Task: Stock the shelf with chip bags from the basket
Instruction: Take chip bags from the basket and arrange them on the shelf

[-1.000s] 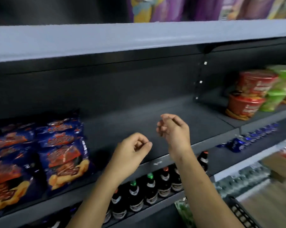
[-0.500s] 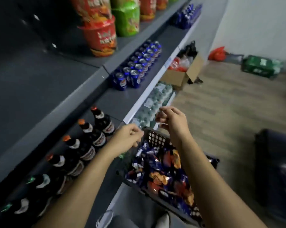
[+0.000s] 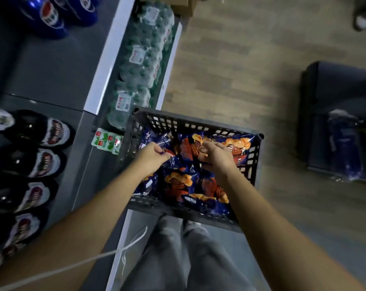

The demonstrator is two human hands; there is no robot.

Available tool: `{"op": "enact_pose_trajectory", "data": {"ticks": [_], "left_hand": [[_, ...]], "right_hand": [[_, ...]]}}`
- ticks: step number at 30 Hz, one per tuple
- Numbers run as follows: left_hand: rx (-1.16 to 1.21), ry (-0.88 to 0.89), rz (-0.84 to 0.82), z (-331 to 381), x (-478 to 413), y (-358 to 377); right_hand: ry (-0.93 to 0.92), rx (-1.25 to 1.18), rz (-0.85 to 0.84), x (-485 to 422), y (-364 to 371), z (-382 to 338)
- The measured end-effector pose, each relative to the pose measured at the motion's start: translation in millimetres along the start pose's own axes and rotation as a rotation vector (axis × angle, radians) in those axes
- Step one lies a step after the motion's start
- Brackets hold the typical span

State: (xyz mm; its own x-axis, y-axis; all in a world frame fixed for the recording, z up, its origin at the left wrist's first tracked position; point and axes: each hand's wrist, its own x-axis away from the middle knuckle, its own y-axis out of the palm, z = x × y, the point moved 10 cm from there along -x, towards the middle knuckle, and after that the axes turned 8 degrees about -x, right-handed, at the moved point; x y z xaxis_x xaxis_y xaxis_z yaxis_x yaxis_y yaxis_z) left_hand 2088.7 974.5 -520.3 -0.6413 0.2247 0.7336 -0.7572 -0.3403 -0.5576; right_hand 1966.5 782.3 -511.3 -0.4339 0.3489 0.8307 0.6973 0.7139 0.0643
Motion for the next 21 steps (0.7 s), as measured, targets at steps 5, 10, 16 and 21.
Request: {"op": "enact_pose_trajectory", "data": {"ticks": [5,10,16,21], "left_hand": [[-0.272,0.072,0.020,-23,-48,14],[-0.497,0.170,-0.047,-44,-94,32],[-0.608,0.312,-0.149,-46,-120,52],[-0.476,0.390,-0.170,-25,-107,34]], "right_hand": [[0.079,0.074,-0.038,-45,23,37],[0.177,0.157,-0.053,-77,33,76],[0.171,0.293,-0.074,-88,28,90],[0.078,0.346,-0.141,-74,43,68]]}}
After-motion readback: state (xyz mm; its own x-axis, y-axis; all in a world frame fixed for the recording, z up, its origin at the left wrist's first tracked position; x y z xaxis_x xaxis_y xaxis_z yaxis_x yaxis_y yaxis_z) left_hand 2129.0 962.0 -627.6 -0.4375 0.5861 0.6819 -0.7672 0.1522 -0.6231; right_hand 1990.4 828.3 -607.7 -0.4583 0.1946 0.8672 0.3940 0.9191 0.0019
